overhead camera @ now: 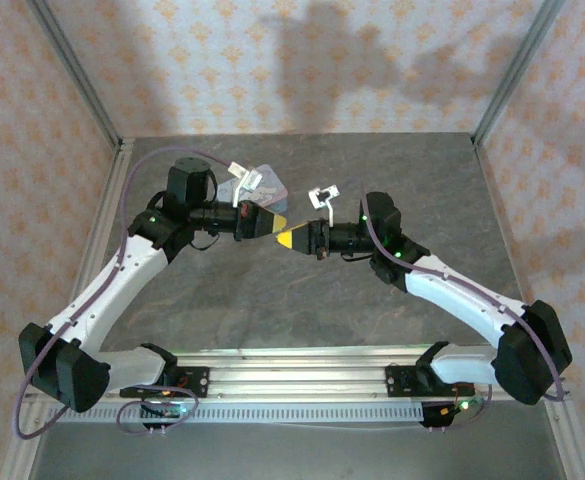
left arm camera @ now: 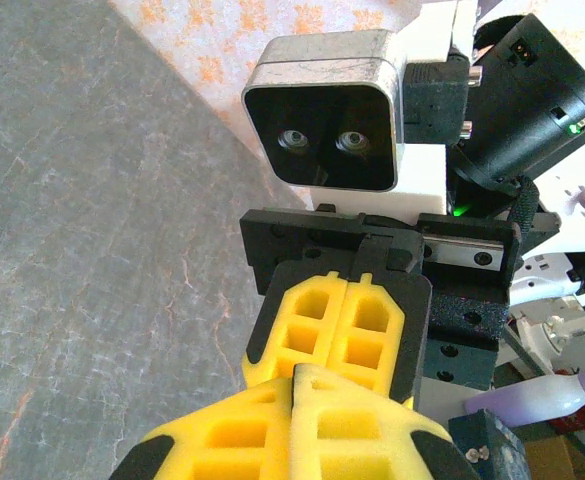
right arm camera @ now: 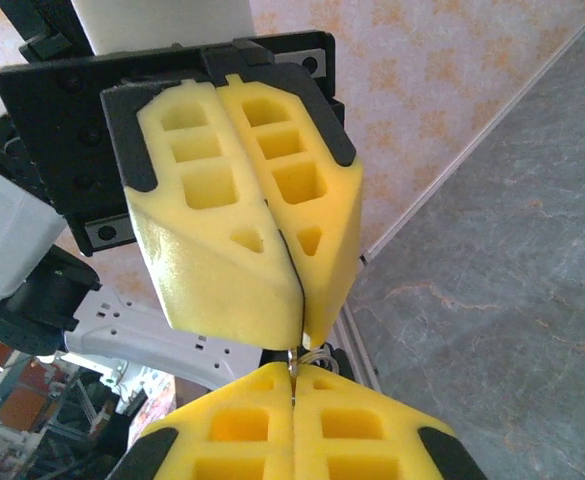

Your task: Unlock the padlock with the key

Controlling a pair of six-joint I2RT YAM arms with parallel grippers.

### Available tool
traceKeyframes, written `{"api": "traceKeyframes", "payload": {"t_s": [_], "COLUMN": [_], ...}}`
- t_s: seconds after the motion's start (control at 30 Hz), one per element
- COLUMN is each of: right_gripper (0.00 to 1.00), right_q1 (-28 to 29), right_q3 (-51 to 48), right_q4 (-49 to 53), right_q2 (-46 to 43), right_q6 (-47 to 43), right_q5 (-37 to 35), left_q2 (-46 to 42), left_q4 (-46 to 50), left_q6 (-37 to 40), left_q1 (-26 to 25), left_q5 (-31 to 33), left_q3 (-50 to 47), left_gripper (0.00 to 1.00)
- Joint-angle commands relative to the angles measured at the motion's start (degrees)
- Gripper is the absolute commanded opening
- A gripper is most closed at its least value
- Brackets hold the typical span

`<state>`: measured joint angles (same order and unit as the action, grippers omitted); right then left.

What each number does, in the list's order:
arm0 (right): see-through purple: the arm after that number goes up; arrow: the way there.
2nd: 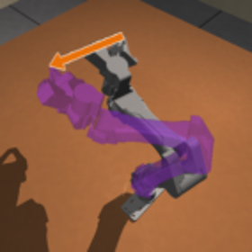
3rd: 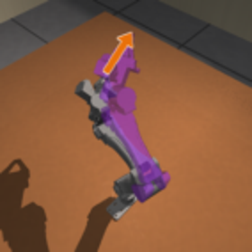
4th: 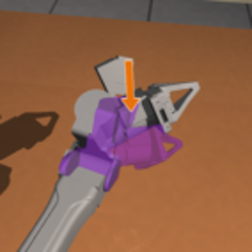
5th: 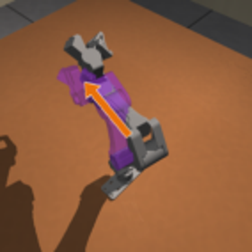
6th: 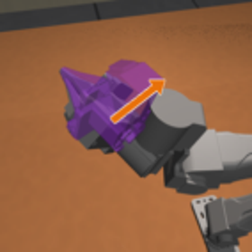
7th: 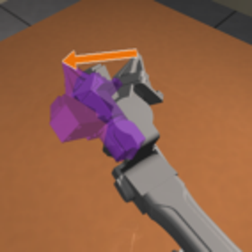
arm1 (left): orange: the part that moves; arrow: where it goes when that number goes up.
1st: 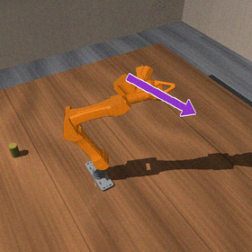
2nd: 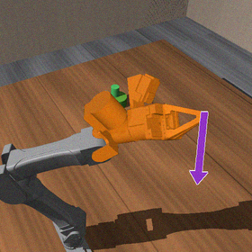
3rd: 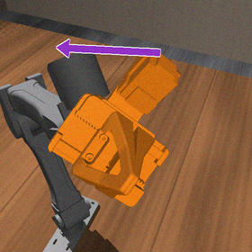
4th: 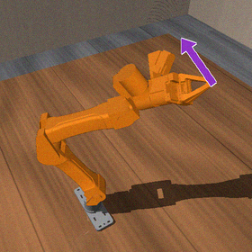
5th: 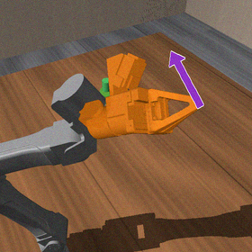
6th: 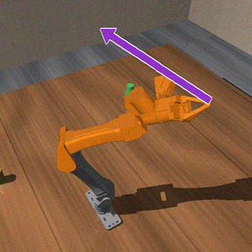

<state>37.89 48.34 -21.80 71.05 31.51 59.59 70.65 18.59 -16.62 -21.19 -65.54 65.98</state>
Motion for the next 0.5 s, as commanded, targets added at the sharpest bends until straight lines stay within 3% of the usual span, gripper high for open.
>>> {"api": "traceKeyframes", "payload": {"t_s": [0.0,0.07,0.17,0.3,0.47], "right_gripper": [0.0,0.0,0.0,0.0,0.0], "right_q1": [0.17,-0.05,-0.52,-1.14,-1.33], "right_q3": [-1.51,-2.15,-2.47,-3.27,-3.25], "right_q4": [-8.47,-10.89,-12.96,-14.71,-16.36], "right_q2": [0.3,0.76,1.38,1.47,2.24], "right_q6": [2.32,3.89,5.57,6.7,7.88], "right_q5": [-1.32,-1.58,-1.81,-2.85,-2.82], "left_q2": [-1.28,-2.07,-3.83,-6.29,-7.12], "left_q4": [-1.52,-3.39,-6.42,-12.2,-15.01], "left_q6": [-1.06,-3.02,-5.97,-10.52,-12.35], "left_q1": [0.86,1.5,3.34,5.27,5.28], "left_q5": [1.21,2.19,3.28,2.72,1.06], "left_q3": [1.56,0.64,-1.58,-5.93,-8.97], "left_gripper": [0.17,0.36,0.45,0.46,0.37]}}
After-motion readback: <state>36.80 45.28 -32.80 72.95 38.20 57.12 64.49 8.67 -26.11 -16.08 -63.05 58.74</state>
